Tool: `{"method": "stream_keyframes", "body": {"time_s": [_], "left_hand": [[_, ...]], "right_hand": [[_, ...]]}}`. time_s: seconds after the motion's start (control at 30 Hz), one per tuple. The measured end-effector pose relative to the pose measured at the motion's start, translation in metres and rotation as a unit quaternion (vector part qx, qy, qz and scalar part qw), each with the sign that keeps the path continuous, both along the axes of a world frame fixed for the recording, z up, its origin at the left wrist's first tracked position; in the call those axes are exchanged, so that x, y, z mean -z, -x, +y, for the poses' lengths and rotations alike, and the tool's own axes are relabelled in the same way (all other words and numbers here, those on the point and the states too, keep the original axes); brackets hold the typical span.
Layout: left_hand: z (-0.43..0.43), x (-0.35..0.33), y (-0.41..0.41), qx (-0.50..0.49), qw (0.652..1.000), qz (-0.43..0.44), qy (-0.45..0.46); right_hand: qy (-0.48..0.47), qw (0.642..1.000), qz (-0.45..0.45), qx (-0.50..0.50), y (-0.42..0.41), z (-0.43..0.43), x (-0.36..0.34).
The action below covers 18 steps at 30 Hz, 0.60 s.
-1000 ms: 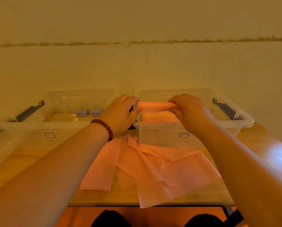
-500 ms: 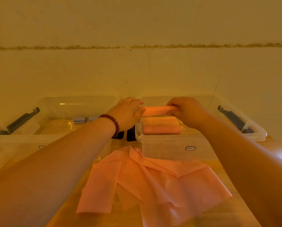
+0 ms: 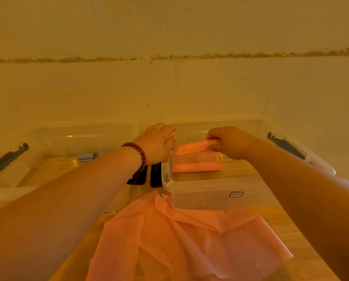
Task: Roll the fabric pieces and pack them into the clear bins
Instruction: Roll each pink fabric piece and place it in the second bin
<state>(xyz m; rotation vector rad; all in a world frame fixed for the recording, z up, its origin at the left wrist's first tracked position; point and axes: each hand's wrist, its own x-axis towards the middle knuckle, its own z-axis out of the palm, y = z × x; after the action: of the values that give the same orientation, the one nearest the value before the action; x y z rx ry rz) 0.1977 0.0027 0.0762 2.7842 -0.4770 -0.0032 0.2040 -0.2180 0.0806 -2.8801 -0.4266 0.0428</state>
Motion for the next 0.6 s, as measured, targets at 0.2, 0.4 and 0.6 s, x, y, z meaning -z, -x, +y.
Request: {"method": "stream_keyframes", "body": {"time_s": [0.2, 0.4, 0.6], "left_hand": [[0.002, 0.004, -0.006, 0.003, 1.000, 0.018, 0.003], [0.000, 0.009, -0.010, -0.003, 0.999, 0.028, 0.022], [-0.003, 0.009, -0.010, 0.006, 0.998, 0.045, 0.052]], "right_hand": [[0.024, 0.998, 0.065, -0.006, -0.015, -0.001, 0.010], [0.052, 0.991, 0.119, -0.016, -0.023, 0.004, 0.017], [0.064, 0.987, 0.145, -0.027, -0.027, 0.004, 0.020]]}}
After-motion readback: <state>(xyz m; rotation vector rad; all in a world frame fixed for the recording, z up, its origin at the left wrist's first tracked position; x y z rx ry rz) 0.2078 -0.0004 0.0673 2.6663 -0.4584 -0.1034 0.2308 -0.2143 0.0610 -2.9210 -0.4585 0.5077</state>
